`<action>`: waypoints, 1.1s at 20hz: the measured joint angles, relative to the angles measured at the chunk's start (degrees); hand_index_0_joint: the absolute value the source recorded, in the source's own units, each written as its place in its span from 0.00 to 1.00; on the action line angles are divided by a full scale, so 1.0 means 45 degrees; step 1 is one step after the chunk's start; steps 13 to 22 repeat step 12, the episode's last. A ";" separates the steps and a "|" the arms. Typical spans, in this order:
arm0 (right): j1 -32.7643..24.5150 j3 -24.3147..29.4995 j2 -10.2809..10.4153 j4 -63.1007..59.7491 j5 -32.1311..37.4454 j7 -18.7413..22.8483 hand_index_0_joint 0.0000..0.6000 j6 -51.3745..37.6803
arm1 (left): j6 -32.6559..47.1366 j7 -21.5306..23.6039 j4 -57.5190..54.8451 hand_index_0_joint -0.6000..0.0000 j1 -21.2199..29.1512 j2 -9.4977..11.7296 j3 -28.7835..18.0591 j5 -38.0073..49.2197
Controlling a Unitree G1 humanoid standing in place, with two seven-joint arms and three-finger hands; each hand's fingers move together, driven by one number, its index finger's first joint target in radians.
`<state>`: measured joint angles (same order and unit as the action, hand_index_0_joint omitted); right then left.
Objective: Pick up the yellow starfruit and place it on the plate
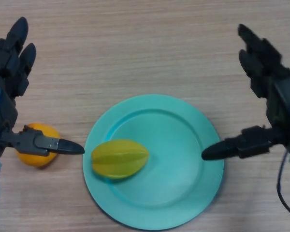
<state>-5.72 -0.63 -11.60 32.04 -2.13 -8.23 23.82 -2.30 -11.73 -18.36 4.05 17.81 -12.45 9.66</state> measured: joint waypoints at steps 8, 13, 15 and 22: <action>0.0549 0.0763 -0.0203 -0.0022 0.0403 0.1046 0.00 -0.1619 | -0.0287 -0.0198 -0.0371 1.00 -0.0073 0.0022 -0.0054 0.0072; 0.0685 0.0471 -0.0200 -0.0021 0.0406 0.1022 0.00 -0.1607 | -0.0286 -0.0194 -0.0262 1.00 -0.0076 0.0046 -0.0368 -0.0051; 0.0685 0.0471 -0.0200 -0.0021 0.0406 0.1022 0.00 -0.1607 | -0.0286 -0.0194 -0.0262 1.00 -0.0076 0.0046 -0.0368 -0.0051; 0.0685 0.0471 -0.0200 -0.0021 0.0406 0.1022 0.00 -0.1607 | -0.0286 -0.0194 -0.0262 1.00 -0.0076 0.0046 -0.0368 -0.0051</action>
